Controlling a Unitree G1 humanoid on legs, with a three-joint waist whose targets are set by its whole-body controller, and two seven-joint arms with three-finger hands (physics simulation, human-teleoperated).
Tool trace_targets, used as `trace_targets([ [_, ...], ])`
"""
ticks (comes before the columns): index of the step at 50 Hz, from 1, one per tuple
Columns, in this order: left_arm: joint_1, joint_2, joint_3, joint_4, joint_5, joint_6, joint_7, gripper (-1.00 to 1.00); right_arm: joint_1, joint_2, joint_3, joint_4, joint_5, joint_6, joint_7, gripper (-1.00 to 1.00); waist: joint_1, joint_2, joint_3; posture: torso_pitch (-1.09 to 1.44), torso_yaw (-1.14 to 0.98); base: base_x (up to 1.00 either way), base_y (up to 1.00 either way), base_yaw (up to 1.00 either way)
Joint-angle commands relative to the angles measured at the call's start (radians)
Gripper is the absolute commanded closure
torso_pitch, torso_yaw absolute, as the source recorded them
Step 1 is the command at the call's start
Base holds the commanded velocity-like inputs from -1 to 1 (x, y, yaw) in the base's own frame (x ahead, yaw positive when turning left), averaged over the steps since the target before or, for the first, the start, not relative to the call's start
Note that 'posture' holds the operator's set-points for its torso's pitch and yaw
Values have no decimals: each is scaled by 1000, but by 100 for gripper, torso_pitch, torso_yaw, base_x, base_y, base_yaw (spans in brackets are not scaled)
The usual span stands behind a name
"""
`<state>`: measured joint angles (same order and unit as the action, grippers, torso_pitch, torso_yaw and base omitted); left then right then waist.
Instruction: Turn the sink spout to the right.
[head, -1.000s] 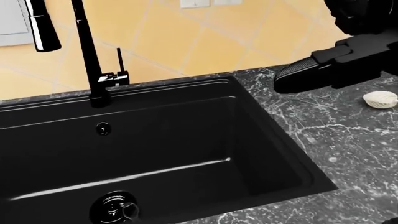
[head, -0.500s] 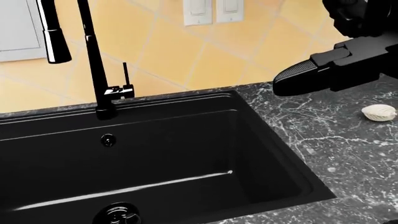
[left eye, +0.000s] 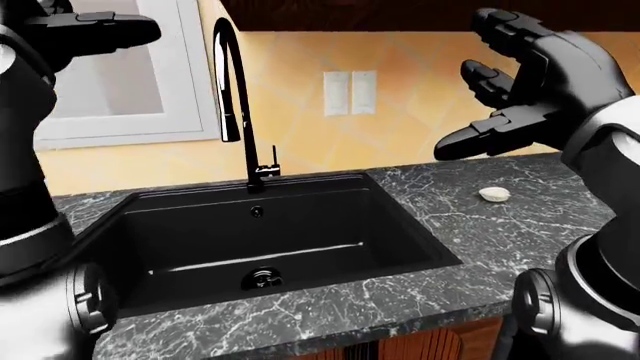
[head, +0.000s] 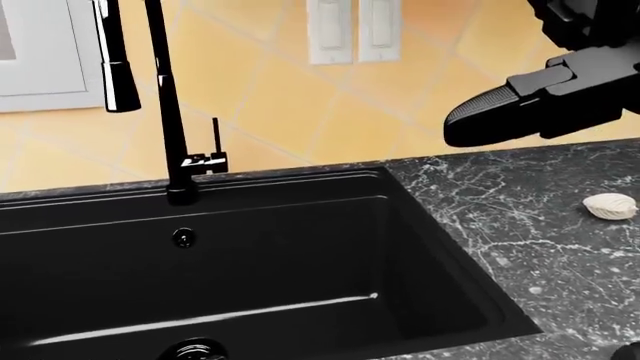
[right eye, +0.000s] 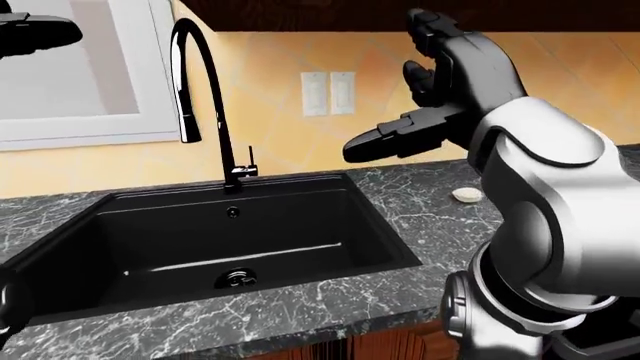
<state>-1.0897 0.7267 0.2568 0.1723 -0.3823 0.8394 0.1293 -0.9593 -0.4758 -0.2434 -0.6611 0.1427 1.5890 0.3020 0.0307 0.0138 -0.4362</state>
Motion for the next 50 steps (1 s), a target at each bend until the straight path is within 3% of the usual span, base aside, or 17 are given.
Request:
trace_targets([
  [1,-80,-20,6,102,38,-36,-46,-100,-26,-6,-6,-3,-6,-30,-5,-100,-2,-1,5,-85,0,0,0,0],
  [5,-194,-36,-53,339,153,-174,-98,-100,-29,-11,-9,-5,-5,-24,-2,-100,0,-9,2,-85,0,0,0,0],
  [11,-320,-73,-60,714,258,-370,-140,-100,-17,-11,-13,-7,-3,-30,-1,-100,0,-21,2,-85,0,0,0,0],
  [19,-389,-115,-70,919,331,-470,-142,-100,-19,-20,-27,-18,3,-16,5,-100,-3,-29,1,-85,0,0,0,0],
  [29,-403,-163,-56,1045,366,-540,-96,-100,-41,-20,-9,-9,2,-4,-3,-100,-9,-28,-2,-85,0,0,0,0],
  [50,-370,-286,-62,1096,391,-578,-79,-100,-28,-16,-10,-18,-5,-9,4,-100,-15,-33,-13,-85,0,0,0,0],
])
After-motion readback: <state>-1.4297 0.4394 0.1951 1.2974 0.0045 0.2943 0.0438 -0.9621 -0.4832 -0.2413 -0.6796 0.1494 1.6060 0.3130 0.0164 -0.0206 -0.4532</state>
